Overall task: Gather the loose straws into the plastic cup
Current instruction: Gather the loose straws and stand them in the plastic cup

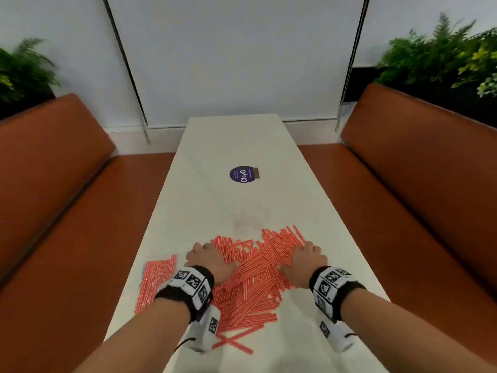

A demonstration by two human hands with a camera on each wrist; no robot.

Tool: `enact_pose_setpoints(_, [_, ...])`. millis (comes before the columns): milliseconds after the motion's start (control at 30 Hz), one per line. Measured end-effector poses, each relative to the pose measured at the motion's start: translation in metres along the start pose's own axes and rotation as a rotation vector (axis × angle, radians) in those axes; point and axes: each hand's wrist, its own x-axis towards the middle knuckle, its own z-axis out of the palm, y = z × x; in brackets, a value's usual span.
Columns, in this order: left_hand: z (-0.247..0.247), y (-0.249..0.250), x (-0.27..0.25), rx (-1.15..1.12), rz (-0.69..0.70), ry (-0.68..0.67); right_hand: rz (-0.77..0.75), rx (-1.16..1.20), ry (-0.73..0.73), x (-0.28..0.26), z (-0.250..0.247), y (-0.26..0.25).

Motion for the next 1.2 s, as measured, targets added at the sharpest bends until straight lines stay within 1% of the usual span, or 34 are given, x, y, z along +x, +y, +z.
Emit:
enact_pose_setpoints(67, [0.005, 0.003, 0.006, -0.004, -0.078, -0.031, 0.070, 0.011, -0.010, 0.008, 0.005, -0.002])
enact_pose_setpoints(133, [0.011, 0.006, 0.011, -0.025, -0.112, -0.050, 0.111, 0.045, 0.002, 0.017, 0.010, -0.003])
enact_pose_setpoints(200, [0.016, 0.012, 0.014, -0.051, -0.100, -0.058, 0.114, 0.057, 0.002, 0.025, 0.013, -0.008])
enact_pose_setpoints(333, [0.022, 0.023, 0.016, -0.044, 0.058, 0.046, 0.039, 0.035, 0.060, 0.031, 0.014, -0.022])
enact_pose_setpoints(367, [0.022, 0.027, 0.014, -0.045, 0.080, 0.065, 0.033, 0.031, 0.064, 0.031, 0.015, -0.026])
enact_pose_setpoints(433, [0.022, 0.031, 0.012, -0.051, 0.073, 0.078, 0.019, 0.006, 0.054, 0.029, 0.014, -0.030])
enact_pose_setpoints(533, [0.024, 0.030, 0.016, -0.094, 0.055, 0.057, -0.043, -0.008, 0.014, 0.029, 0.016, -0.033])
enact_pose_setpoints(600, [0.022, 0.027, 0.017, -0.117, 0.034, 0.033, -0.026, 0.052, 0.011, 0.030, 0.014, -0.032])
enact_pose_setpoints(667, [0.019, 0.024, 0.014, -0.071, 0.016, -0.007, 0.010, 0.122, 0.007, 0.030, 0.011, -0.030])
enact_pose_setpoints(733, [0.018, 0.023, 0.010, -0.025, 0.019, -0.045, 0.007, 0.133, 0.002, 0.027, 0.011, -0.032])
enact_pose_setpoints(800, [0.019, 0.027, 0.008, -0.045, 0.029, -0.058, -0.018, 0.108, -0.001, 0.023, 0.013, -0.038])
enact_pose_setpoints(967, [0.020, 0.038, 0.006, -0.107, -0.003, -0.022, -0.001, 0.116, 0.001, 0.021, 0.016, -0.051])
enact_pose_setpoints(1067, [0.023, 0.040, 0.003, -0.070, -0.021, 0.007, 0.040, 0.153, 0.017, 0.023, 0.011, -0.048])
enact_pose_setpoints(1200, [0.031, 0.043, 0.006, 0.020, -0.024, 0.003, 0.079, 0.069, -0.001, 0.027, 0.016, -0.059])
